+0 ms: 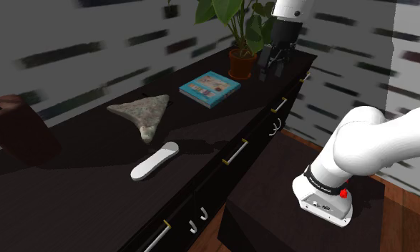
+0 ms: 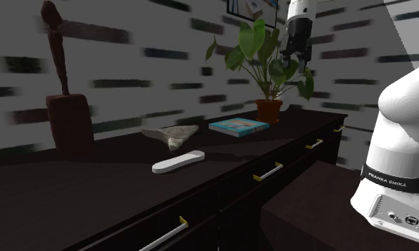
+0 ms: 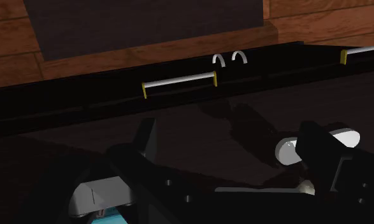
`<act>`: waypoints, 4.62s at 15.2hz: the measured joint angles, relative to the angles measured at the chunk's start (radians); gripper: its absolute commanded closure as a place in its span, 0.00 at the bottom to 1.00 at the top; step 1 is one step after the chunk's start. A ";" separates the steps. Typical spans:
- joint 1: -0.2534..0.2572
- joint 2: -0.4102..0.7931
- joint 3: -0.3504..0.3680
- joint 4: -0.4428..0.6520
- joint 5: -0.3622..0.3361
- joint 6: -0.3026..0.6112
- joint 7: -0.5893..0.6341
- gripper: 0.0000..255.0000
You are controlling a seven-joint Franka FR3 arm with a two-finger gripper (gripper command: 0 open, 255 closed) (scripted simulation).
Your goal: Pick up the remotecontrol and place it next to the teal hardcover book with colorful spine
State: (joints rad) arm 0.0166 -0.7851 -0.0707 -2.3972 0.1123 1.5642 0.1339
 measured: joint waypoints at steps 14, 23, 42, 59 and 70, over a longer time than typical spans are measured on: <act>-0.017 0.086 0.359 -0.122 0.201 0.278 0.564 0.00; -0.097 0.371 0.634 -0.036 0.217 0.522 1.007 0.00; 0.012 1.314 0.667 0.590 -0.466 0.646 2.122 0.00; 0.054 1.408 0.619 0.616 -0.519 0.705 2.178 1.00; 0.048 1.389 0.628 0.617 -0.508 0.686 2.171 1.00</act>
State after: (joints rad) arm 0.0643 0.6043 0.5571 -1.7799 -0.3955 2.2502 2.3045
